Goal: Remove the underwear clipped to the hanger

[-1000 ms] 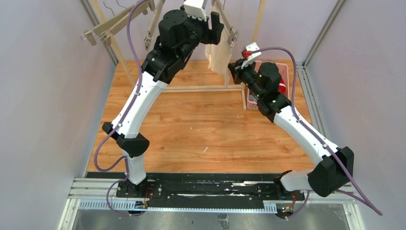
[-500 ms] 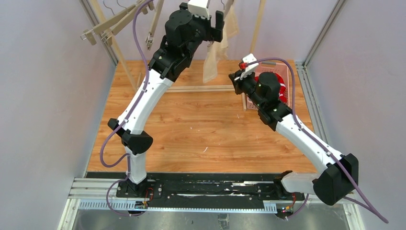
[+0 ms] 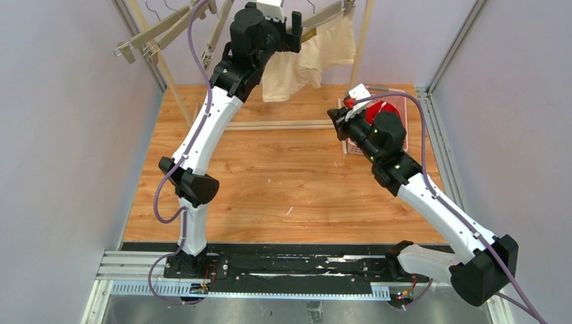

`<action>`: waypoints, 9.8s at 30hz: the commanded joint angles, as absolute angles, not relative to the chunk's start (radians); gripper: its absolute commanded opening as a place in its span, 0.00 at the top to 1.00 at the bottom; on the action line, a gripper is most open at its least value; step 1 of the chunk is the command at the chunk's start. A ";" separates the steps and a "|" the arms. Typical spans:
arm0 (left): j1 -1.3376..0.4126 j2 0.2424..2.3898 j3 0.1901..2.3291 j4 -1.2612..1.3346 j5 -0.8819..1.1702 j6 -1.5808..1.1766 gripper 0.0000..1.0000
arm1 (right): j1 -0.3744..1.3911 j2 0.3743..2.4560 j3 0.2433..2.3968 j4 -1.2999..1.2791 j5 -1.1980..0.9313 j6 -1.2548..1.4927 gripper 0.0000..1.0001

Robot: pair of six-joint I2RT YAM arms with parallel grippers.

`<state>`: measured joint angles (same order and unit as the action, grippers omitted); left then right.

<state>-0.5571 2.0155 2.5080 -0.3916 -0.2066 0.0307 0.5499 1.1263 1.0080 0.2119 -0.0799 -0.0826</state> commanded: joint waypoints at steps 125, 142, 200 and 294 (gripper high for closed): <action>-0.515 1.928 2.448 -0.481 -0.200 0.072 1.00 | 0.685 0.879 0.822 0.232 0.008 -0.167 0.99; -0.515 1.763 2.269 -0.315 -0.254 0.104 1.00 | 0.686 0.888 0.803 0.236 0.005 -0.154 0.99; -0.532 0.633 1.016 -0.569 0.400 -0.033 1.00 | 0.307 1.114 1.152 0.218 -1.269 0.167 0.25; -0.668 0.934 0.761 0.753 0.493 -0.611 1.00 | 0.381 1.018 0.947 0.738 -0.821 0.476 0.46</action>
<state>-0.6422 0.9112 0.7776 0.5419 0.5175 -0.5350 0.3614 1.0088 0.9062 0.5850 -0.7925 0.3973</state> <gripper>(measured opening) 0.068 0.544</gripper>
